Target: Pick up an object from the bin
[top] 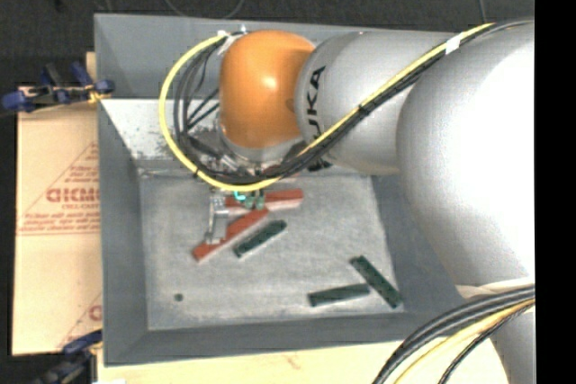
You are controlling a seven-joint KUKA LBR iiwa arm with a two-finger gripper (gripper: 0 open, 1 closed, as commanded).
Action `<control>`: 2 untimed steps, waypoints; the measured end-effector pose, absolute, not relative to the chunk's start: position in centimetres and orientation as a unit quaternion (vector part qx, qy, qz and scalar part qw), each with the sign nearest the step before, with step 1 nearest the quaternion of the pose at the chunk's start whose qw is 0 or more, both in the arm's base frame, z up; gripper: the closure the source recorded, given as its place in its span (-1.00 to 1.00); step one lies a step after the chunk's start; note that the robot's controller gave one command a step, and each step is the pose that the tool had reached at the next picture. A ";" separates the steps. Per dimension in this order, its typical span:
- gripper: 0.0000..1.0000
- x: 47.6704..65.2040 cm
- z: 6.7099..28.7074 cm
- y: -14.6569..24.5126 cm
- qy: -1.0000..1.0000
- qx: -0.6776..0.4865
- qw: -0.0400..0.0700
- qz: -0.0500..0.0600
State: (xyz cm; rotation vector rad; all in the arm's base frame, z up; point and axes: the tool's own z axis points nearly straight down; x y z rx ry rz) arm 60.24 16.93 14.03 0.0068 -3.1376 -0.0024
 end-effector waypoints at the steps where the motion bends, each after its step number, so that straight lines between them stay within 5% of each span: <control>1: 1.00 60.5 14.5 16.9 -1.000 -0.001 -0.002 -0.002; 2: -1.00 60.5 14.5 16.9 -1.000 -0.001 -0.002 -0.002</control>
Offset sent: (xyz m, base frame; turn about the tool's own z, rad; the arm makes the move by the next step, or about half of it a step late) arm 0.0000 0.0000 0.0000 0.0000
